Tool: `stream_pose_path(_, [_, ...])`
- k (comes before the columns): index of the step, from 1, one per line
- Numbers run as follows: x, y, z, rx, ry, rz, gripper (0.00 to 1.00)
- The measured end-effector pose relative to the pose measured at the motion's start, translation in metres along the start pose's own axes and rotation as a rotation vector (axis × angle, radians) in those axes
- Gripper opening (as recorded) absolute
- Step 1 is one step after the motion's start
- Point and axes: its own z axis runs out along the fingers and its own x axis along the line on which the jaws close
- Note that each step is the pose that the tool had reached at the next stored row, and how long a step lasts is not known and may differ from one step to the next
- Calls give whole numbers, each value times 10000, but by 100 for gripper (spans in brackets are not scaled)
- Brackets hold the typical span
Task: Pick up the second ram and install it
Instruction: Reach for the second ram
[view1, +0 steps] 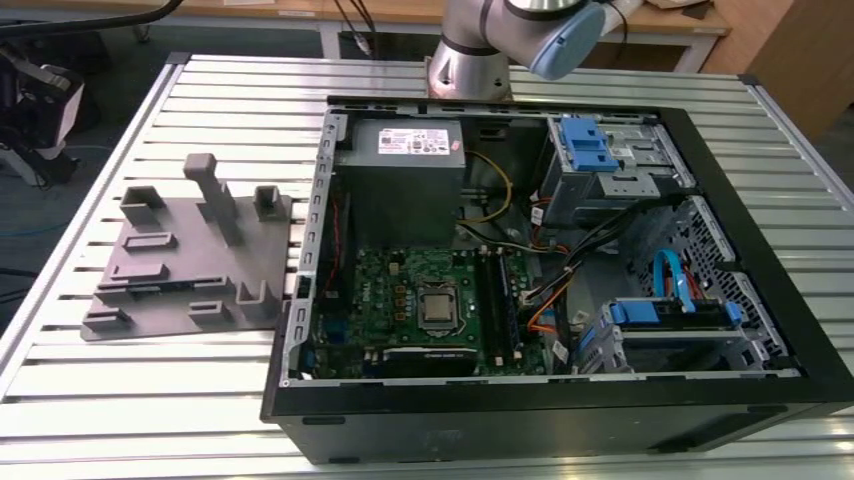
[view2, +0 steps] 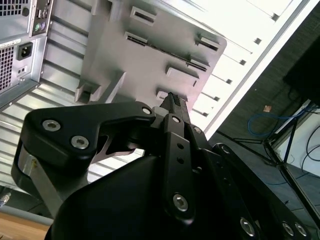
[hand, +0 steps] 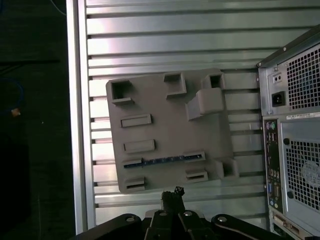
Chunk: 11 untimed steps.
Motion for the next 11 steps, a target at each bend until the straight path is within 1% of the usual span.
stream_pose_path(8, [43, -57, 43, 0, 0, 0, 7])
stream_pose_path(11, [64, -91, 74, 0, 0, -1, 7])
